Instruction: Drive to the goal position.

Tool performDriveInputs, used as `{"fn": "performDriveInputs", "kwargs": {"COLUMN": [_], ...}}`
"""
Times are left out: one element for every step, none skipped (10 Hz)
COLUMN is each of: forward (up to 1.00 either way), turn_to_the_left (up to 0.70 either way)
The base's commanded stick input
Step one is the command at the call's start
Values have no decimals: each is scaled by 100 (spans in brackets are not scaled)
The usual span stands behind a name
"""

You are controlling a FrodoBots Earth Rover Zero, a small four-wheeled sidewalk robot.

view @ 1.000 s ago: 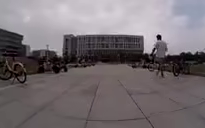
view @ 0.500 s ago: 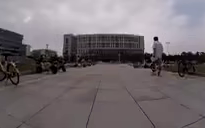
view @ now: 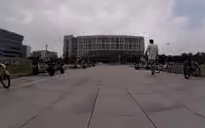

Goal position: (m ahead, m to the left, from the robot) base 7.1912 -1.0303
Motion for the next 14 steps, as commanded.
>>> {"fn": "performDriveInputs", "kwargs": {"forward": [70,70,70,70,70,70,70,70,70,70,70,70,70,70], "turn_to_the_left": [0,0,0,0,0,0,0,0,0,0,0,0,0,0]}}
